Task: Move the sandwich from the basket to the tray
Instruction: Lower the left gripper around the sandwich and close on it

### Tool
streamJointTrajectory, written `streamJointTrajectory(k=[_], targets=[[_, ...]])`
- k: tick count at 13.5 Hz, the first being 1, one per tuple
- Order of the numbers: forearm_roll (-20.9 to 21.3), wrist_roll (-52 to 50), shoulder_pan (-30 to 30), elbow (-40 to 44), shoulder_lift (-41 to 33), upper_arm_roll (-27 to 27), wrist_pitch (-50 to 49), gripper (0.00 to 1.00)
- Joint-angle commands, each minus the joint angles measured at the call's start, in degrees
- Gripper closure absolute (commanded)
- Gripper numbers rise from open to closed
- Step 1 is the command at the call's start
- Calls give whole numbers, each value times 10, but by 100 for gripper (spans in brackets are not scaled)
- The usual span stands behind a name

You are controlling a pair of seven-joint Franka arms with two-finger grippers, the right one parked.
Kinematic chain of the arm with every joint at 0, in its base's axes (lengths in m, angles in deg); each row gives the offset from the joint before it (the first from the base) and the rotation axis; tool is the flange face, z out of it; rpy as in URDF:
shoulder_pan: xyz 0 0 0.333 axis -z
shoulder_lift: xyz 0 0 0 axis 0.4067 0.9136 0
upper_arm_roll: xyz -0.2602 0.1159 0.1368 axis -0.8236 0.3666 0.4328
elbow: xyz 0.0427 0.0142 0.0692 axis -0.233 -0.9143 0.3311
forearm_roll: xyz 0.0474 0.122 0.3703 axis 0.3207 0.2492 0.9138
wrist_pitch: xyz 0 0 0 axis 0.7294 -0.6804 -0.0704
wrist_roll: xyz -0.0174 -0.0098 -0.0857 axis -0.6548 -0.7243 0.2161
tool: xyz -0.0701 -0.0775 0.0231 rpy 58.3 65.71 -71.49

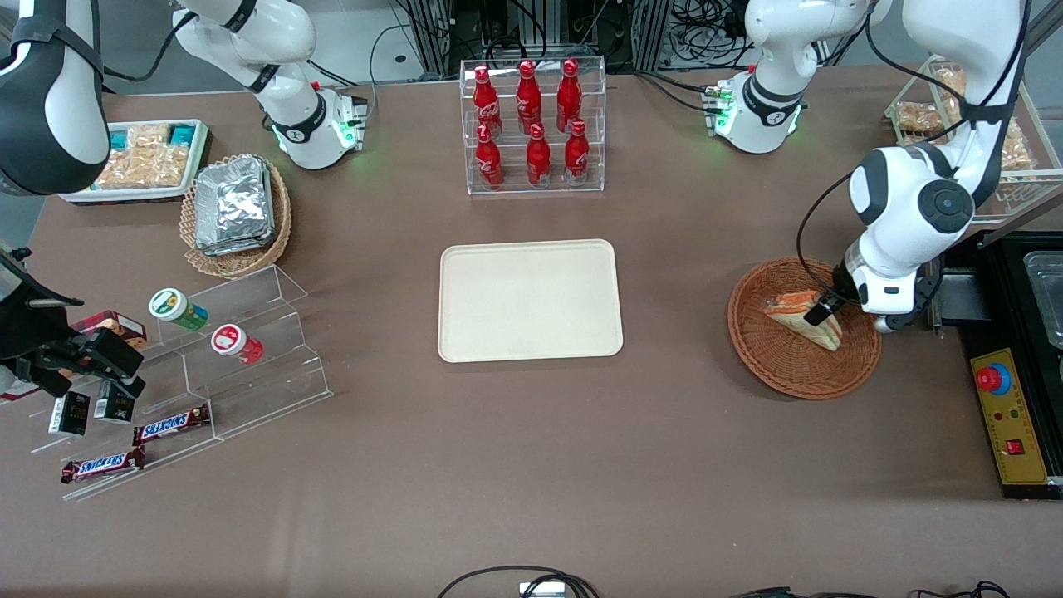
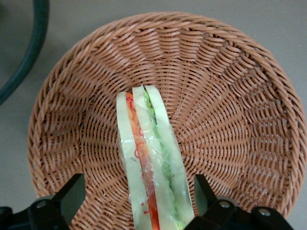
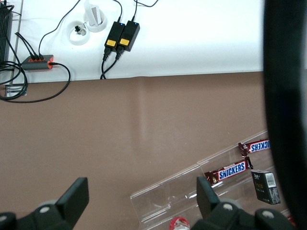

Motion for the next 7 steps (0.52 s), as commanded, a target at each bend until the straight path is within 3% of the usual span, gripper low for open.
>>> streamJointTrajectory(k=[1,6,7], targets=[[6,-28,-2,-17,14,-4,43,0],[6,-60,-2,-17,43,-4,69,0],[6,-70,-2,-16,46,-4,69,22]])
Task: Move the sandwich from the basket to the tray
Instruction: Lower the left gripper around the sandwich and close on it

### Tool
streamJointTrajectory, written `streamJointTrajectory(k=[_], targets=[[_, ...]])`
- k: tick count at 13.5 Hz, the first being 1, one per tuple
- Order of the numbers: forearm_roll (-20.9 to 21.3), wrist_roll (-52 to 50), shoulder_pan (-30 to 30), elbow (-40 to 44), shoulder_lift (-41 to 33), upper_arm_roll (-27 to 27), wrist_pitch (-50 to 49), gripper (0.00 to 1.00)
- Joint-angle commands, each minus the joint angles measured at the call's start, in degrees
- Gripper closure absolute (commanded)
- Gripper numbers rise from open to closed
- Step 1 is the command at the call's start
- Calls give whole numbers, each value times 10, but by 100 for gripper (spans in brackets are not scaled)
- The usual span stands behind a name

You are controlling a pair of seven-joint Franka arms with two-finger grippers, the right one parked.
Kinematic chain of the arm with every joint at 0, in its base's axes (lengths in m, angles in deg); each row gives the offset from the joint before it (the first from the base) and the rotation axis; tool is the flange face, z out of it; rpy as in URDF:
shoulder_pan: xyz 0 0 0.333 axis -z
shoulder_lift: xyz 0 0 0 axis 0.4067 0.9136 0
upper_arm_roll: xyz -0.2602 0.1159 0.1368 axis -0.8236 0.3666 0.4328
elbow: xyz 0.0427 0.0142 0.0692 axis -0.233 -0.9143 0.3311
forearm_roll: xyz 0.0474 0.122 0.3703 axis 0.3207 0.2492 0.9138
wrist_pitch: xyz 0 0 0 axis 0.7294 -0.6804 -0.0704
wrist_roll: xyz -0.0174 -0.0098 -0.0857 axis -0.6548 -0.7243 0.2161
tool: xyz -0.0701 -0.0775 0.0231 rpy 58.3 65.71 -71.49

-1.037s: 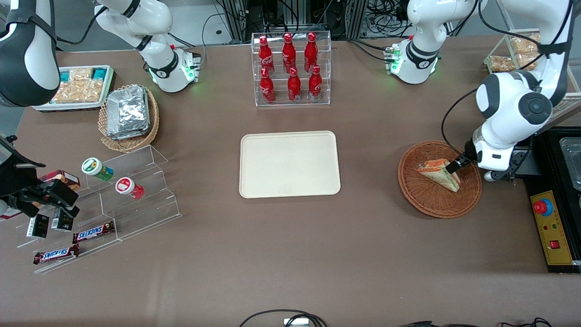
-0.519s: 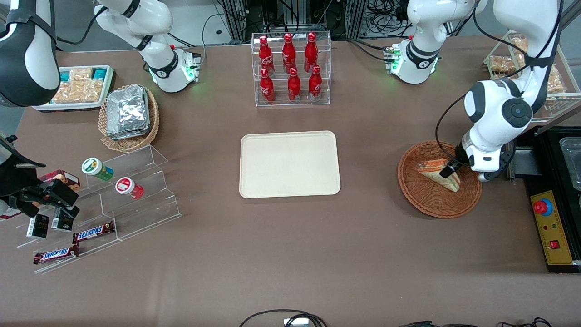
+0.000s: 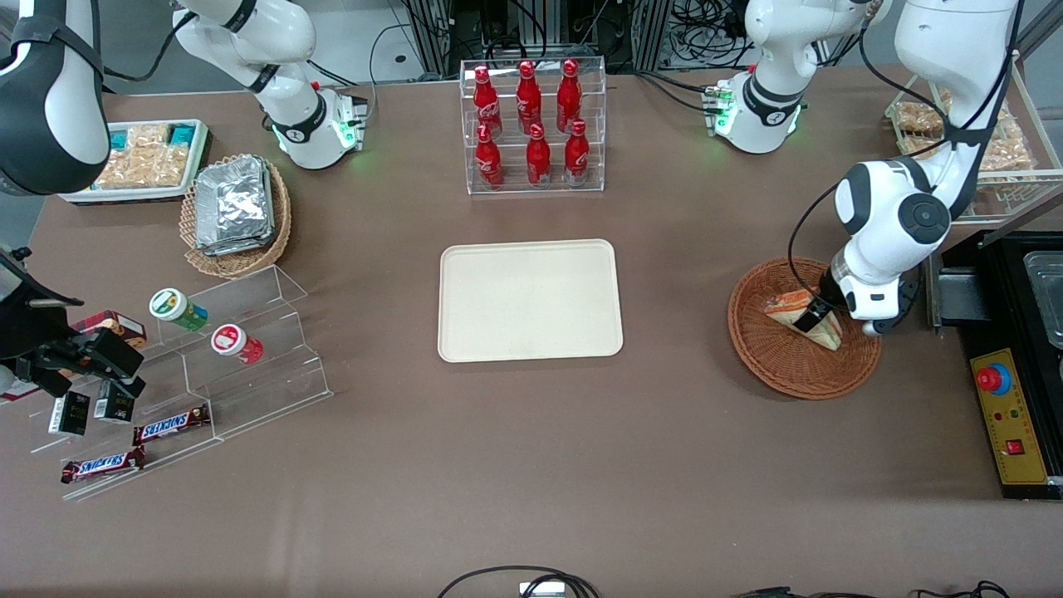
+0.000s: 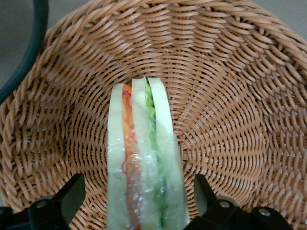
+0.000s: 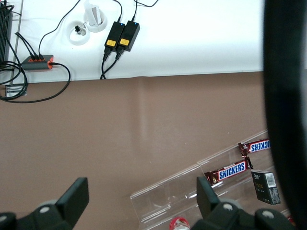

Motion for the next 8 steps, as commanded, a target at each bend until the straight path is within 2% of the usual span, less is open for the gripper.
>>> streamJointTrajectory(k=[1,2,8], targets=[[6,-35,-2,-3,2,-4,15,74],[6,-34,-2,-2,3,-4,14,100],[6,-28,-1,14,-13,-5,-19,100]])
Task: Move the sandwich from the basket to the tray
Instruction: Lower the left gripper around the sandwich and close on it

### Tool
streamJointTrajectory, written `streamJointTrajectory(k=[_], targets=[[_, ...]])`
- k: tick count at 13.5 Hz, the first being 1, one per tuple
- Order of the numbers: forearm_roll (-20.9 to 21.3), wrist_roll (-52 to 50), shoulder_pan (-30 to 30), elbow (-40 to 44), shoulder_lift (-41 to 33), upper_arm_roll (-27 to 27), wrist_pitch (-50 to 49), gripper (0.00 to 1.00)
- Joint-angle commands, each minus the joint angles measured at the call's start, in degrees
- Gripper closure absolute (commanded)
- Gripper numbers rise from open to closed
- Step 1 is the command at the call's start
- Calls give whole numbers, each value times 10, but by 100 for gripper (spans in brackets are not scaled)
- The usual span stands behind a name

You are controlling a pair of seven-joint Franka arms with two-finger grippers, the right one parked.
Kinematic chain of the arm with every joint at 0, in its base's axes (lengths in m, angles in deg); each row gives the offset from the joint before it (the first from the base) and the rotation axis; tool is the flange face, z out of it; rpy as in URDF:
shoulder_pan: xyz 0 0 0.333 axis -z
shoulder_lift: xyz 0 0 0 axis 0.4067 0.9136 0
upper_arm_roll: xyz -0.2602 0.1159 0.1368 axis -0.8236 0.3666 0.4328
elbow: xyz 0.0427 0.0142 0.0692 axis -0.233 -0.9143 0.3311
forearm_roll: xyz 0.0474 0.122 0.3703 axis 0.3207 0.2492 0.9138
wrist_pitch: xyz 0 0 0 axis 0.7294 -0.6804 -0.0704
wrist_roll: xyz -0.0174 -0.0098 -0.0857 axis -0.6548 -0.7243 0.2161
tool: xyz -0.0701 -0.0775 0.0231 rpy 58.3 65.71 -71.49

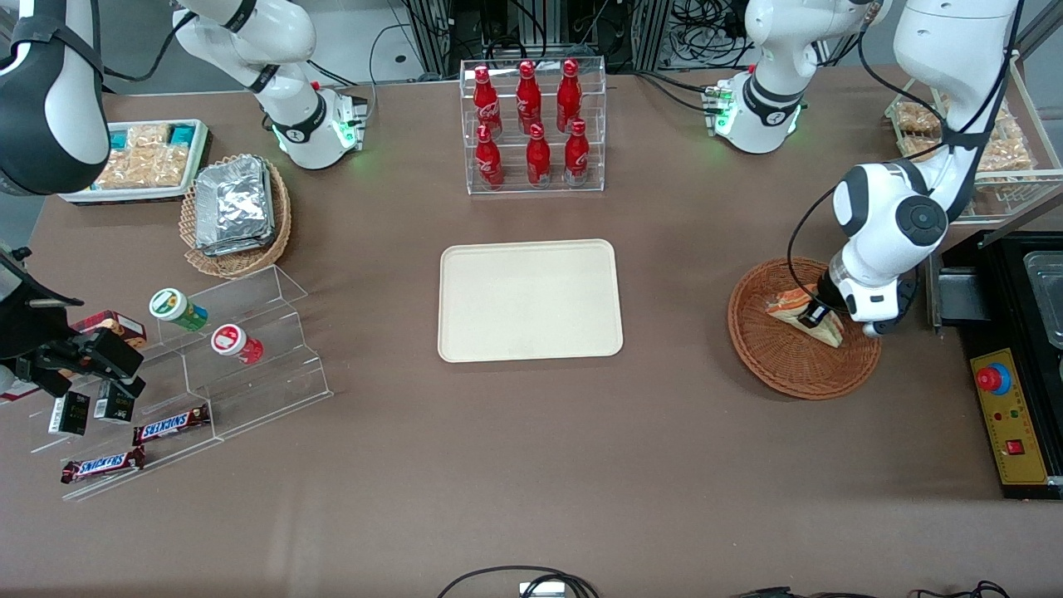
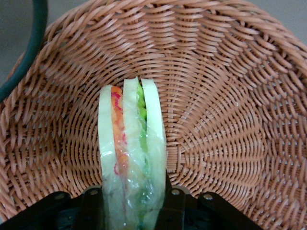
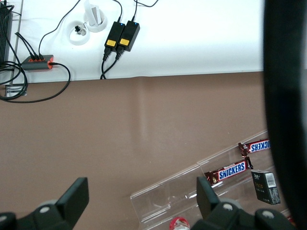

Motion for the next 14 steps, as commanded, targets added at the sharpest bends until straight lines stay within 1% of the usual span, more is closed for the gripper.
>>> streamJointTrajectory(k=[1,3,5,8,10,14], targets=[[7,0,0,20,-29,-6,-54,100],[7,44,2,54,-59,-8,-143,100],[7,93,4,105,-74,-9,-230,100],[6,151,4,186,-75,-43,-335,100],[6,186,4,211,-72,-78,-356,100],[7,222,4,224,-65,-169,-347,100]])
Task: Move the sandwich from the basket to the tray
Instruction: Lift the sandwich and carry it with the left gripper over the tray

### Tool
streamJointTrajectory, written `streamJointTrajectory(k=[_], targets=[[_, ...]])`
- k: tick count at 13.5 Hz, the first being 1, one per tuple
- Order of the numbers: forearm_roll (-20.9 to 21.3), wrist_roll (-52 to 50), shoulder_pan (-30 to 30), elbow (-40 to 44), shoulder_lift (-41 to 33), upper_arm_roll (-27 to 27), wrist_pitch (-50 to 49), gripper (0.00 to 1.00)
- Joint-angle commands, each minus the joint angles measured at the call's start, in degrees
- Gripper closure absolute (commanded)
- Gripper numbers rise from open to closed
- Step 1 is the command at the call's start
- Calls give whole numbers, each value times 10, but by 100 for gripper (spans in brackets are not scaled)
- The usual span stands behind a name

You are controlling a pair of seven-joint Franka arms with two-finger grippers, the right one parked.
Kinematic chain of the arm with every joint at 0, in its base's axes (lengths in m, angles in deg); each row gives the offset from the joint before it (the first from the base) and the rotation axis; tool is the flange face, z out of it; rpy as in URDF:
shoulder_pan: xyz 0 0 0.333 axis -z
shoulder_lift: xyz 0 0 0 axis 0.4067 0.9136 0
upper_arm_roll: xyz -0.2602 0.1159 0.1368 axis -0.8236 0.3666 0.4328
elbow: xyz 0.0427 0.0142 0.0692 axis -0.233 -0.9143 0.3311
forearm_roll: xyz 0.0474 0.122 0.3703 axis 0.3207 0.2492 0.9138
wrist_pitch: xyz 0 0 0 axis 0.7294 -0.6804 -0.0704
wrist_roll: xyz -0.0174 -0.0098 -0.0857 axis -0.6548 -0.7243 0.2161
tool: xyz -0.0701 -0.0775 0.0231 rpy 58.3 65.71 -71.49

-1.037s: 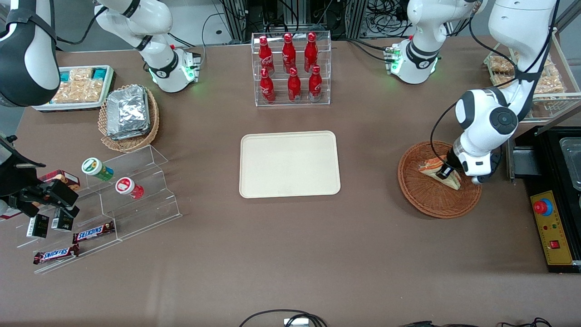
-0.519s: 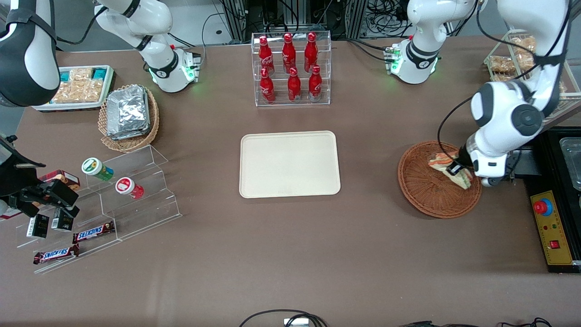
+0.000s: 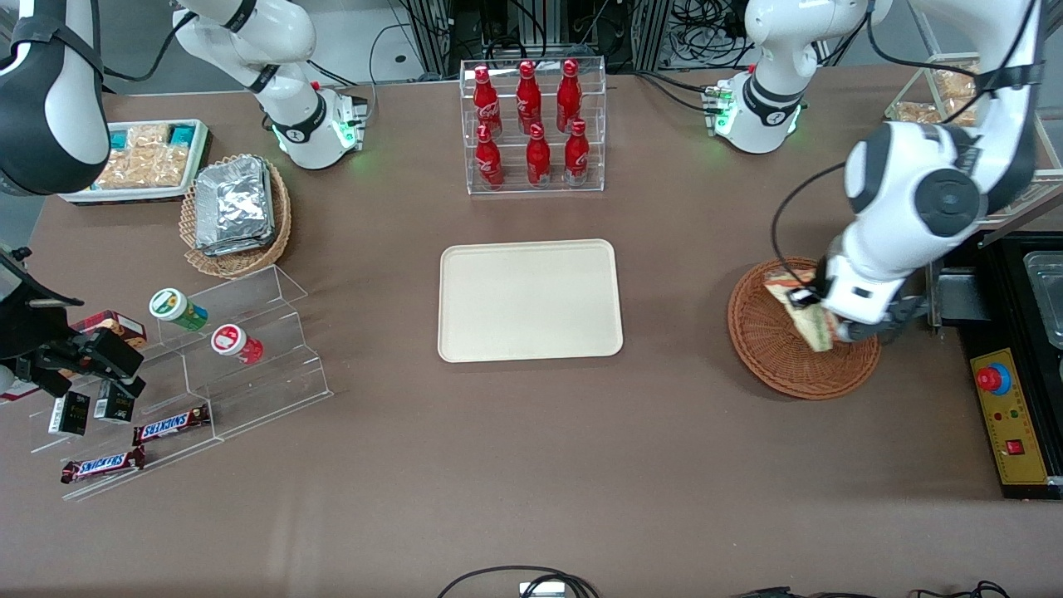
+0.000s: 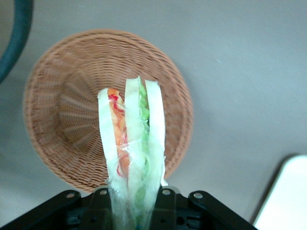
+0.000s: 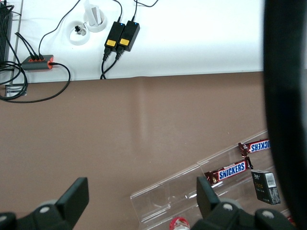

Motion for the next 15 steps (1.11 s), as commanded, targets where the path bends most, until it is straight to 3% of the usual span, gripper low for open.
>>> streamJointTrajectory(k=[1,3,7,11,13,15], targets=[[9,18,-2,24,12,-61,-6,100],[33,17,-2,26,13,-113,-6,100],[34,9,2,33,48,-197,25,100],[45,-38,74,34,84,-205,51,100],[71,-80,104,34,110,-205,63,100],[125,-133,127,34,148,-205,82,100]])
